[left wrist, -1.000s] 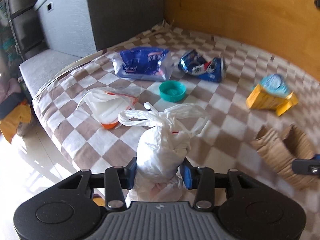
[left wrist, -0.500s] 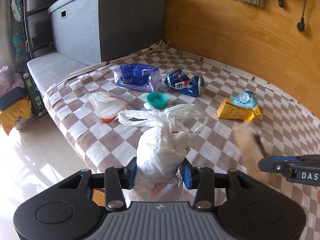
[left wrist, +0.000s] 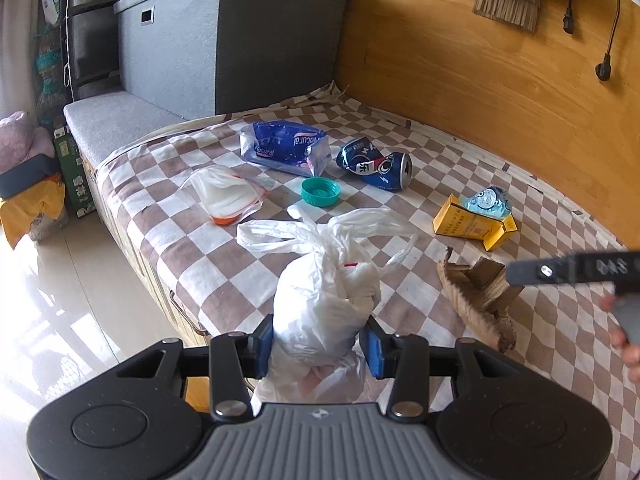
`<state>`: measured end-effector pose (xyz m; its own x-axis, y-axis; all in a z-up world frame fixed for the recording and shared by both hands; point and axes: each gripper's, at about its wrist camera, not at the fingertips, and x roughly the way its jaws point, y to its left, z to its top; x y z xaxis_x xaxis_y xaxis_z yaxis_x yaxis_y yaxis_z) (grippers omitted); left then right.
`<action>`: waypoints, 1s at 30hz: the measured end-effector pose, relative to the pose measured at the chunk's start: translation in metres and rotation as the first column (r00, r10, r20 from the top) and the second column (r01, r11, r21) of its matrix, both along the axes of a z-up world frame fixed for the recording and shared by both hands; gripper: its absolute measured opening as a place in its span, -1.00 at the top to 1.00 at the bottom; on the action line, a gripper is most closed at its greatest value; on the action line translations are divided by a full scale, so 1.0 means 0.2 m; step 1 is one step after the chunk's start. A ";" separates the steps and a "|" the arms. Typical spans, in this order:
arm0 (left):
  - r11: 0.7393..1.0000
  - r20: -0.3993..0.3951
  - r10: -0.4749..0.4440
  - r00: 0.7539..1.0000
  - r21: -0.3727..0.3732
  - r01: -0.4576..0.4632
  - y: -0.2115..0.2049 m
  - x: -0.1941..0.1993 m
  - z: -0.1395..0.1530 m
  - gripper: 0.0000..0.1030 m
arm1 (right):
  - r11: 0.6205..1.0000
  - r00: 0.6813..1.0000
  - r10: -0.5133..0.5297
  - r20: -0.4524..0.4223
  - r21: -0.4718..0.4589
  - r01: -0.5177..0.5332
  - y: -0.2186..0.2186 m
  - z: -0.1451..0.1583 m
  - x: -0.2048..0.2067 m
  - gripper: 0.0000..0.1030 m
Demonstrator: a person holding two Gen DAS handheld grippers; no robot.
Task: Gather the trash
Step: 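Lift the white bag with the left tool while the right tool lifts the cardboard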
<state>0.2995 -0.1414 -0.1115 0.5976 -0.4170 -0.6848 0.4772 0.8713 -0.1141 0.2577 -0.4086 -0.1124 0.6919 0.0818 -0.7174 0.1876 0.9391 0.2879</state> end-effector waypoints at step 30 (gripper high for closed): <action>0.993 -0.002 0.094 0.996 -0.070 -0.094 0.15 -0.07 0.06 0.12 | 0.971 0.973 -0.021 -0.229 -0.238 -0.035 0.34 -0.04 0.24 -0.21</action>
